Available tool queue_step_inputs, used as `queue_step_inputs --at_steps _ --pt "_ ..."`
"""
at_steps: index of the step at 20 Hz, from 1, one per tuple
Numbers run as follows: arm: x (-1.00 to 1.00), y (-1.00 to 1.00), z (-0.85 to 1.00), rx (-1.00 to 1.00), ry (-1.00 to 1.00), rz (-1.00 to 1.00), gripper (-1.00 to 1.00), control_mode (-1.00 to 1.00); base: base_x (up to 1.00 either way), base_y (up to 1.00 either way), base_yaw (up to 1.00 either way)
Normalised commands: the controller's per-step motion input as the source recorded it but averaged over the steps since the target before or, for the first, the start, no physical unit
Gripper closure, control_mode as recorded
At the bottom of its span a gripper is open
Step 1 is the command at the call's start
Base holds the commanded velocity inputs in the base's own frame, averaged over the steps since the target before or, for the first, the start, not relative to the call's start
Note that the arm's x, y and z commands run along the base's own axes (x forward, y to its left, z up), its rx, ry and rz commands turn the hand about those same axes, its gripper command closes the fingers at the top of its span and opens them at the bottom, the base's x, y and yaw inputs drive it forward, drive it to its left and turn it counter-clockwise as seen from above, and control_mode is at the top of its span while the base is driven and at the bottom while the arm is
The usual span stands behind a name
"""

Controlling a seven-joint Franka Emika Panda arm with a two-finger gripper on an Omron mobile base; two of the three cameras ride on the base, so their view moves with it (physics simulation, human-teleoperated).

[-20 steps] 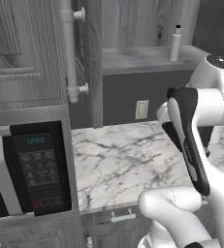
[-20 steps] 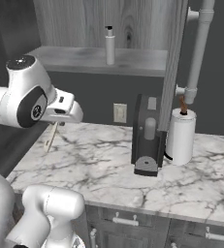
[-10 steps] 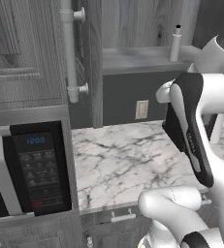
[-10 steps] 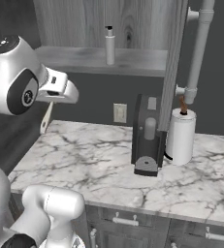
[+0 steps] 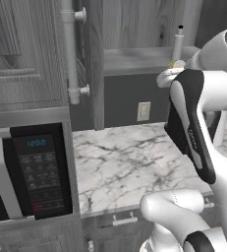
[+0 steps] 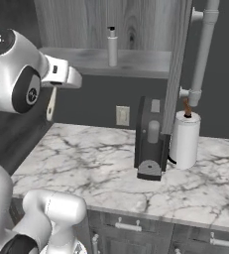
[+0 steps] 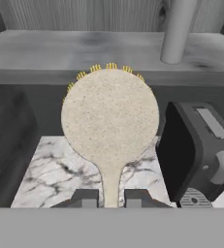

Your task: Pick up the soap dispenser and dish brush from the sink, and place them back in the cabinet, and close the cabinet doors.

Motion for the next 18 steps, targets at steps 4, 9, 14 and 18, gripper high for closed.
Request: queue_step_inputs --at_steps 4,9,14,18 --pt "0.56 0.0 0.37 0.0 -0.14 0.0 1.0 -1.0 0.0 0.0 0.0" --pt "0.48 0.0 0.44 0.0 -0.04 0.0 1.0 -1.0 0.0 0.0 0.0" --pt "0.48 0.0 0.18 0.0 -0.01 0.0 1.0 -1.0 0.0 0.0 0.0" --pt "0.58 0.0 0.12 0.0 0.0 0.0 1.0 -1.0 0.0 0.0 0.0"
